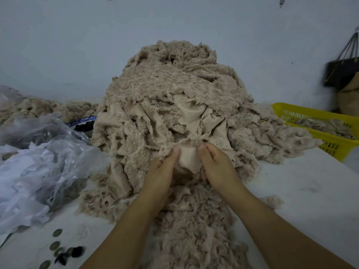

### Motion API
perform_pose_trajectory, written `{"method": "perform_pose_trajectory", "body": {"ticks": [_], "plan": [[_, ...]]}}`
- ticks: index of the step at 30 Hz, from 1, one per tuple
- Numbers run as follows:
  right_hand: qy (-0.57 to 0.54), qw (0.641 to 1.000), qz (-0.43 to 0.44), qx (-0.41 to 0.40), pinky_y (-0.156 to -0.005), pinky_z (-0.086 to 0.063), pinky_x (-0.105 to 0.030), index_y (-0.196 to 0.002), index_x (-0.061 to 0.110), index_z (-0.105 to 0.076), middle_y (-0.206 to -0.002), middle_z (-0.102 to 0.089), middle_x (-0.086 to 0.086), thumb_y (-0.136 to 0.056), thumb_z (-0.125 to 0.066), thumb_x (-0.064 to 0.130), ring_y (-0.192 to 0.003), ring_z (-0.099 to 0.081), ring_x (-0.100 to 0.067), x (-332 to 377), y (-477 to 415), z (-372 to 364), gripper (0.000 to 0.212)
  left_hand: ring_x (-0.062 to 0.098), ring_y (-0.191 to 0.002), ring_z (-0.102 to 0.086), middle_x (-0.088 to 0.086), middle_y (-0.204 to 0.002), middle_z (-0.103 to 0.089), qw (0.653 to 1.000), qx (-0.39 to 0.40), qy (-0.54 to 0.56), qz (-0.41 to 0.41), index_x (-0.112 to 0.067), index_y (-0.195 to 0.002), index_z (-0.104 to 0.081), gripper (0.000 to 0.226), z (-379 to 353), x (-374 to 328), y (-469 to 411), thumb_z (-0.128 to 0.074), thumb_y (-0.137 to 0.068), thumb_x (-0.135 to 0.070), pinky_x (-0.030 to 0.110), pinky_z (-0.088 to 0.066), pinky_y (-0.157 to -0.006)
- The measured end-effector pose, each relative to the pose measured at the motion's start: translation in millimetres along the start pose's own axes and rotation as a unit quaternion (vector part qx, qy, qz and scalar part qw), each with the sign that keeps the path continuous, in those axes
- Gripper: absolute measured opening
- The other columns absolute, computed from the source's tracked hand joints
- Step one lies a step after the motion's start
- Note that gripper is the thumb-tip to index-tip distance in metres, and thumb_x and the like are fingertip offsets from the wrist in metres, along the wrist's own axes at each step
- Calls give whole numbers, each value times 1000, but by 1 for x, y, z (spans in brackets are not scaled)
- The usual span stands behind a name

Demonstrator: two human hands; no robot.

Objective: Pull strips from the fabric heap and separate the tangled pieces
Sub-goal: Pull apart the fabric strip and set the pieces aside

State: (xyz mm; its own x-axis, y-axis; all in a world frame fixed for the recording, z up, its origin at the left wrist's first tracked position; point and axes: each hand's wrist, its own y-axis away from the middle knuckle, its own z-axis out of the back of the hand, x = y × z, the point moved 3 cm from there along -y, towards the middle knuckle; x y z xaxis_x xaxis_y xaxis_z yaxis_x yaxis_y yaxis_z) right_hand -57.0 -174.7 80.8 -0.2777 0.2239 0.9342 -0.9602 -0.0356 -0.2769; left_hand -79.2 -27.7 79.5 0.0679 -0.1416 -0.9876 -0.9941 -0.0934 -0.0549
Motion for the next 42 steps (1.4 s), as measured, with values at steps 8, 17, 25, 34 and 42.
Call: {"method": "perform_pose_trajectory", "body": {"ticks": [8,17,25,34,42], "plan": [[18,997,4,74,-65,-46,-15,-106,30,-57,-89,-61,22,-75,-49,87,-78,-59,4,-1,2,-8,66,-1,-93,-71,-13,-95,-78,992,61,-108,-35,-45,-92,-78,47,-5,-3,10,-39,-91,-71,6,-50,-72],[-41,992,-35,-111,-60,-35,-31,-62,18,-42,-57,-44,6,-104,-43,44,-57,-42,-11,-6,-11,14,49,-5,-75,-67,-11,-82,-75,989,37,-130,-54,-27,-78,-78,60,-9,-1,11,-41,-81,-75,3,-46,-64],[-50,999,-19,4,-71,-42,0,-98,32,-62,-96,-64,18,-103,-38,51,-86,-59,15,-6,-5,6,31,18,-76,-75,14,-99,-77,994,59,89,21,-8,-100,-76,41,-11,-3,2,-60,-87,-43,22,-56,-53],[33,998,59,8,-50,-34,-13,-70,28,-46,-55,-48,20,-103,-46,41,-52,-43,2,-1,-5,2,36,19,-64,-70,11,-77,-75,999,22,-28,-12,-25,-89,-80,41,-8,3,-1,-49,-99,-50,31,-55,-66],[-30,999,15,32,-70,-47,-36,-90,8,-58,-77,-58,-8,-103,-46,41,-72,-54,-10,-2,-6,3,37,21,-115,-68,6,-118,-74,995,91,5,-30,-11,-122,-70,41,-12,1,1,-71,-86,-31,40,-49,-104]]}}
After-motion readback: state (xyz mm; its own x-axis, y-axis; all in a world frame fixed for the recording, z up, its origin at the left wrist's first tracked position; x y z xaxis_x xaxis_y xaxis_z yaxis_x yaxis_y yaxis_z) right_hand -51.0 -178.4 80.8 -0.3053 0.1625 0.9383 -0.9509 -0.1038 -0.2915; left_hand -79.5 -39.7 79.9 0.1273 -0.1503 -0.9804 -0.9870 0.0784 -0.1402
